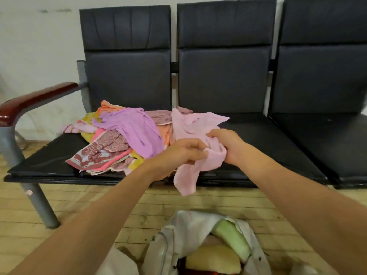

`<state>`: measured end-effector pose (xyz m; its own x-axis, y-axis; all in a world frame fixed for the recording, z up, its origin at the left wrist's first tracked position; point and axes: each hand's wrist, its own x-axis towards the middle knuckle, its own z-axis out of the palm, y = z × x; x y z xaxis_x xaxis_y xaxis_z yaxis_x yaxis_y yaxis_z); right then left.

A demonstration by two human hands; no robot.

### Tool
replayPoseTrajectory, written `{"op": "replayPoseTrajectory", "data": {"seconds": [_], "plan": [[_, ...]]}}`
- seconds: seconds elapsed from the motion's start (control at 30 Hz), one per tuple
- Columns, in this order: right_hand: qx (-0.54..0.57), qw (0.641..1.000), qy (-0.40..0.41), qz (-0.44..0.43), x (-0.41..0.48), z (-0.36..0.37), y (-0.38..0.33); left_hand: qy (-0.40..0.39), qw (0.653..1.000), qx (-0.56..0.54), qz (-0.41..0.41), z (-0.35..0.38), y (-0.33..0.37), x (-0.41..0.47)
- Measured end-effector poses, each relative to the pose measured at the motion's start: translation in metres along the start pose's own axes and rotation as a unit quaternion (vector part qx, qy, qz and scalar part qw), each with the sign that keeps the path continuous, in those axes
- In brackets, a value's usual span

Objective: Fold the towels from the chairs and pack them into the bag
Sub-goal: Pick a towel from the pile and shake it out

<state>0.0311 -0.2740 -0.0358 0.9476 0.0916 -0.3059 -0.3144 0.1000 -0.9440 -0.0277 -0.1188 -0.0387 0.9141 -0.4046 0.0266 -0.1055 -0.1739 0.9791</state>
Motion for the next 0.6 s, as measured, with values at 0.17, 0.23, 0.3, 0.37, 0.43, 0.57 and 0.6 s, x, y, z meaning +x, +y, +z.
{"op": "replayPoseTrajectory", "data": {"seconds": [0.17,0.23,0.3,0.37,0.43,0.57,0.6], "plan": [[-0.14,0.989,-0.022,-0.041,-0.014,-0.089,0.013,0.118,0.988,0.087,-0.052,0.036,-0.043,0.038],[-0.23,0.972,-0.031,-0.022,-0.014,-0.117,0.024,0.134,0.973,0.171,-0.078,0.034,-0.067,0.052],[-0.328,0.944,-0.041,0.003,-0.006,-0.137,0.035,0.107,0.96,0.237,-0.101,0.032,-0.086,0.065],[-0.473,0.88,-0.051,0.013,0.002,-0.146,0.04,0.077,0.945,0.303,-0.094,0.033,-0.1,0.078],[-0.571,0.82,-0.032,0.013,0.012,-0.15,0.047,0.071,0.917,0.389,-0.063,0.041,-0.109,0.09],[-0.637,0.77,0.009,-0.032,0.028,-0.151,0.061,0.078,0.854,0.514,-0.016,0.052,-0.117,0.105],[-0.626,0.778,0.017,-0.045,0.031,-0.149,0.062,0.08,0.847,0.525,0.014,0.052,-0.116,0.106]]}}
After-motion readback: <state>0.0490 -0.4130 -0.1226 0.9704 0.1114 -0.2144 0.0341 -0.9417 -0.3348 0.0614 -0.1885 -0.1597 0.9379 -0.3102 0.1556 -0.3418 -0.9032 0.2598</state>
